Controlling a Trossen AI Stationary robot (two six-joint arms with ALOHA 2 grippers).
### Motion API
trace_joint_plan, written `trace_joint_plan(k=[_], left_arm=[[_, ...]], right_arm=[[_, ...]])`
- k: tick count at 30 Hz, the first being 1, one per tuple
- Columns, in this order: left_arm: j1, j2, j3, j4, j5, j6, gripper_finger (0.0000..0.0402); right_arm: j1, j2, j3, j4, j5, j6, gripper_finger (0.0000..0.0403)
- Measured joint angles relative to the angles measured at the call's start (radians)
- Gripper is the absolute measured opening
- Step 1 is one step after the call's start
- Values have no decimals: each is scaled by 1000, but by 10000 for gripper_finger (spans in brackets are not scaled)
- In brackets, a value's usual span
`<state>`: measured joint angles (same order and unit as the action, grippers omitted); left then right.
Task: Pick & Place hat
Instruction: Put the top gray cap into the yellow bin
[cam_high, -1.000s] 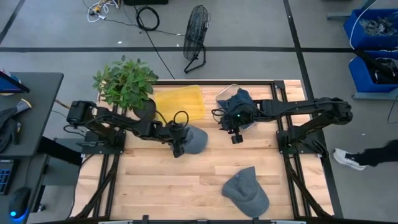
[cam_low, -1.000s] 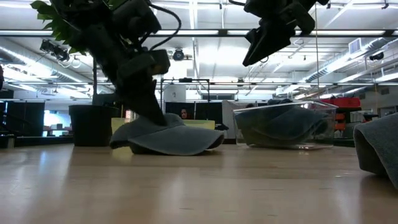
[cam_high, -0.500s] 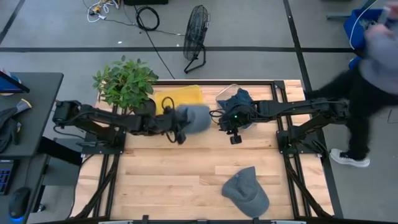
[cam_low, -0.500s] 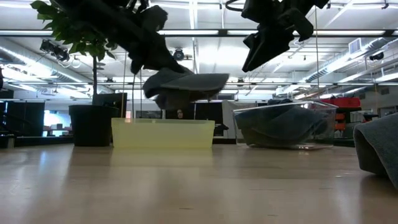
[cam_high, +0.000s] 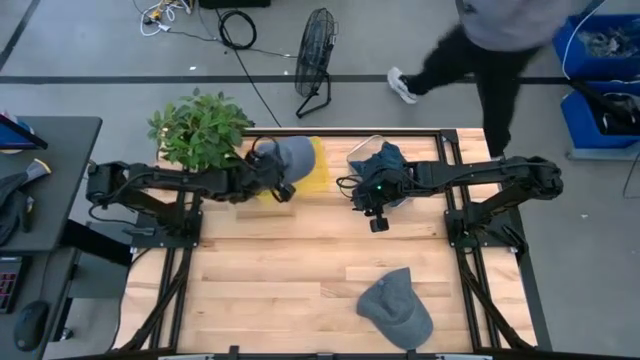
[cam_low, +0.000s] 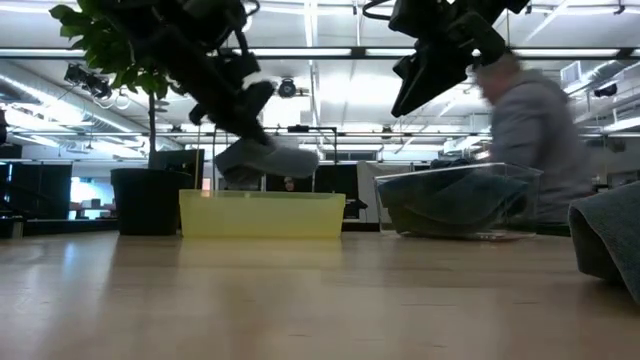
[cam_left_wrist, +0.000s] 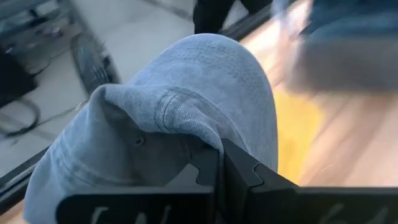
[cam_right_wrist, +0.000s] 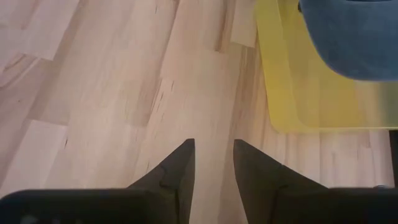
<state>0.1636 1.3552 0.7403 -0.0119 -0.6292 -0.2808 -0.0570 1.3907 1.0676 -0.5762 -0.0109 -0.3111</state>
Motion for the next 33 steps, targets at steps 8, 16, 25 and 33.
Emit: trace_joint_plan(k=[8,16,25,33], left_arm=[[19,0,0,-145,1,-21,12],[24,0,0,-168,1,122,18],[71,3,0,-180,68,109,23],[99,95,0,-173,156,75,25]], right_arm=[[0,0,0,-1,0,-9,114],[0,0,0,-1,0,-11,114],[0,0,0,-1,0,-11,113],[0,0,0,-1,-1,-3,113]])
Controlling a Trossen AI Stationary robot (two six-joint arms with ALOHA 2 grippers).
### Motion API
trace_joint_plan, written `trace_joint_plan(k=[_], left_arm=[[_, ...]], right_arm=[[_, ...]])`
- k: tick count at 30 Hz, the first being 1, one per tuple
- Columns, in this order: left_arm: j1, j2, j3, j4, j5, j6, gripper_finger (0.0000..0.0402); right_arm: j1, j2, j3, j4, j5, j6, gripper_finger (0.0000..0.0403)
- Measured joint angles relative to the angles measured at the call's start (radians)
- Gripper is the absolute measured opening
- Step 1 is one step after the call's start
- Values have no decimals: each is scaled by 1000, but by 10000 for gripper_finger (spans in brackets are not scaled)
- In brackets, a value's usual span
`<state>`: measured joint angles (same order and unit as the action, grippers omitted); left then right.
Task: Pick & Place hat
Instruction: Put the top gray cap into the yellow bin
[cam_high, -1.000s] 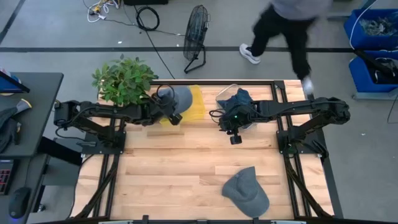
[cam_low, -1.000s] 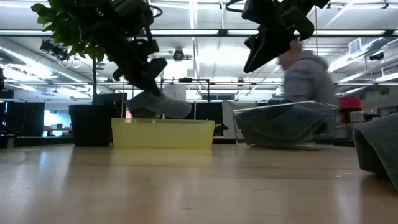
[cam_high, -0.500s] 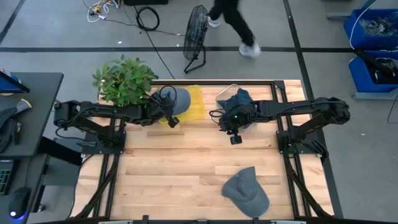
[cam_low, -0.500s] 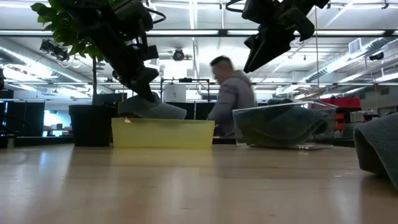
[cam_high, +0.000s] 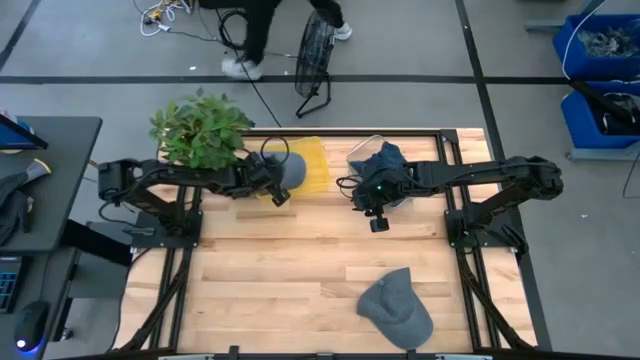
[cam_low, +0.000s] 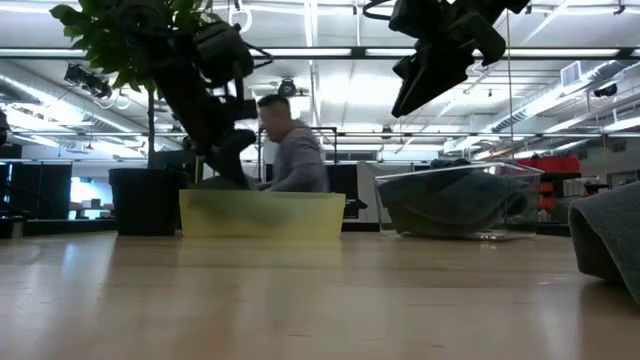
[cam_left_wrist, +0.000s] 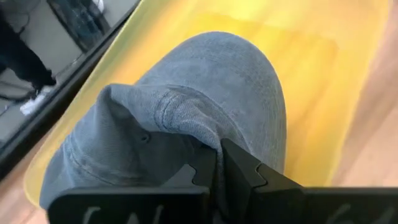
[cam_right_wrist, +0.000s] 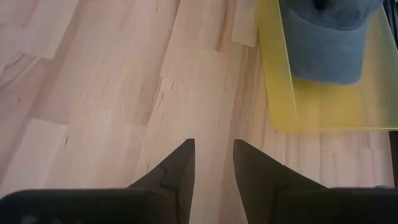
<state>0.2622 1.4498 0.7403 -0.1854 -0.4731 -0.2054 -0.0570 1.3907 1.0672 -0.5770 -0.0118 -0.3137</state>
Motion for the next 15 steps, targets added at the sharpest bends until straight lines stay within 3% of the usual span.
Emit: trace_joint_plan(k=[10,15], left_arm=[[15,40,0,58,-46,-8,27],[18,41,0,58,-25,3,58]], right_arm=[[0,0,0,-4,-7,14,113],[0,0,0,-6,-7,14,113]])
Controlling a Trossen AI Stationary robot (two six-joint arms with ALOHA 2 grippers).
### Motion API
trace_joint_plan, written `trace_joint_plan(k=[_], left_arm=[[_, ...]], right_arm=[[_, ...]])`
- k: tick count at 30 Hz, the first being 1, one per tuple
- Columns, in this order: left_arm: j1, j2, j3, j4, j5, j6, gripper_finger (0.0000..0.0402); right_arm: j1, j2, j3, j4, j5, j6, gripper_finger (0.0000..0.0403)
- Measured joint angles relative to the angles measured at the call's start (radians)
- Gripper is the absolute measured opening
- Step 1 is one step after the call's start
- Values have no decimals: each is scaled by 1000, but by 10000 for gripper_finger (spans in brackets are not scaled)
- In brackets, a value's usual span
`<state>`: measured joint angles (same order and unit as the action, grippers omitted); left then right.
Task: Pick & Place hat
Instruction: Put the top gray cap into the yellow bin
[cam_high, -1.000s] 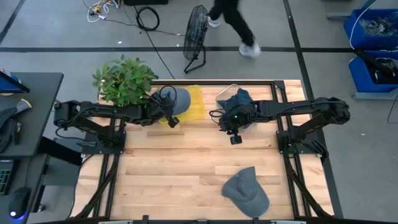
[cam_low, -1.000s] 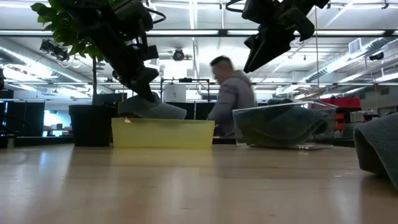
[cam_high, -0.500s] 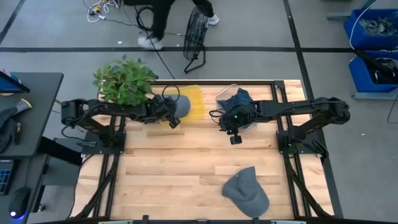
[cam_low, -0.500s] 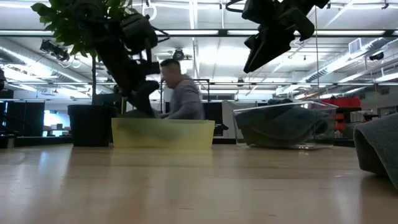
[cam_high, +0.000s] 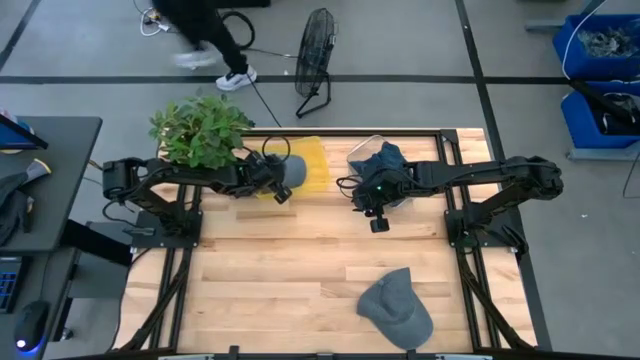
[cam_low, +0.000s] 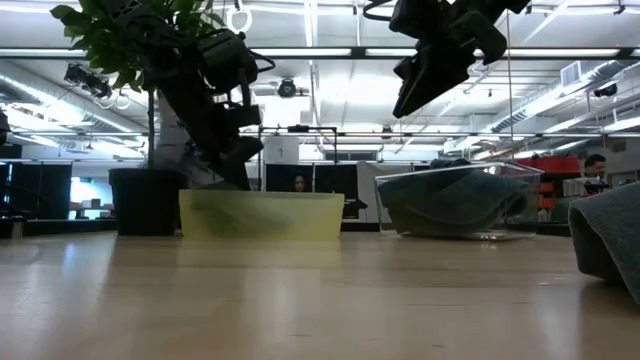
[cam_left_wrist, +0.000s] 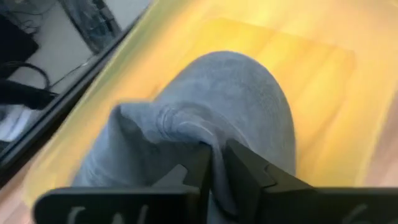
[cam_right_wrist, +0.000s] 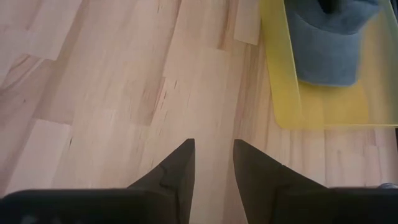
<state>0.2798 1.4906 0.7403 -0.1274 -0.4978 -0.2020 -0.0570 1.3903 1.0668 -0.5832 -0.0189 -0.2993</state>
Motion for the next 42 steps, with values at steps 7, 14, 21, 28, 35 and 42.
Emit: trace_joint_plan(k=[7,14,21,28,35,42], left_arm=[[0,0,0,4,22,4,119],[0,0,0,4,4,4,135],[0,0,0,0,5,-34,132],[-3,0,0,-3,5,-49,131],[-3,0,0,-5,5,-49,131],[-2,0,0,-3,5,-39,131]], right_arm=[[9,0,0,-28,-79,50,113],[97,0,0,-49,-398,199,120],[215,0,0,-109,-418,313,147],[338,20,0,-123,-398,462,179],[421,160,0,-127,-309,701,207],[520,274,0,-130,-414,830,206]])
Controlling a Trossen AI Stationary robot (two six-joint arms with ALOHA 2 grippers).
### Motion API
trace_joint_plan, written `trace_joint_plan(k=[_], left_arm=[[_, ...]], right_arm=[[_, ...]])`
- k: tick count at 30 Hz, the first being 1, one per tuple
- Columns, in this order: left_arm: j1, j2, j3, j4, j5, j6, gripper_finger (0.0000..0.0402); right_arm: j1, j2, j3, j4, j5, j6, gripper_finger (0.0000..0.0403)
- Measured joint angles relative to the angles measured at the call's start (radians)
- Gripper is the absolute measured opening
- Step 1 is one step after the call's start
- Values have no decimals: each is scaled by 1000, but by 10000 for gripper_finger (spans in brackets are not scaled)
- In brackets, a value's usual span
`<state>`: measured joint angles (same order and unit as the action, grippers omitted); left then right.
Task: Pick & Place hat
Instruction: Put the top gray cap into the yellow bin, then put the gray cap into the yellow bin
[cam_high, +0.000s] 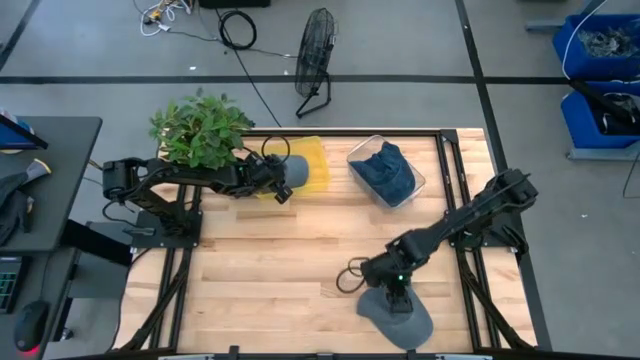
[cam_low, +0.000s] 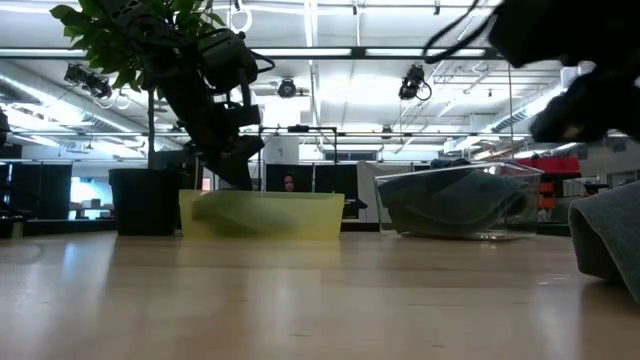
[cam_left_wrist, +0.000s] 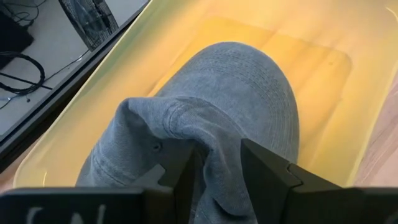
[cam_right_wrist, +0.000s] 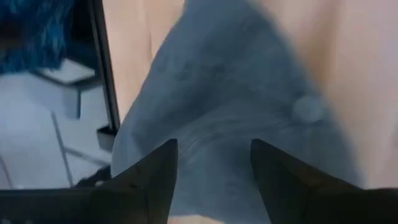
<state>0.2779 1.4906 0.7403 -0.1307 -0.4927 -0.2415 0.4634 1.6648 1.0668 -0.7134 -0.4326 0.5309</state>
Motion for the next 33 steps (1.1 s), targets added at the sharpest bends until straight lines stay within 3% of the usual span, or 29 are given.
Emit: trace_joint_plan(k=[3,6,13,18,25,33], left_arm=[[2,0,0,20,0,18,131],[8,0,0,78,0,75,131],[7,0,0,98,52,81,131],[7,0,0,98,80,81,131],[7,0,0,98,80,81,131],[7,0,0,99,80,81,131]], right_arm=[[36,26,0,-10,9,37,202],[70,50,0,-32,87,54,201],[118,103,0,-36,403,-74,200],[126,130,0,-34,417,-202,161],[105,147,1,-35,412,-325,16],[36,79,45,-69,400,-536,4]])
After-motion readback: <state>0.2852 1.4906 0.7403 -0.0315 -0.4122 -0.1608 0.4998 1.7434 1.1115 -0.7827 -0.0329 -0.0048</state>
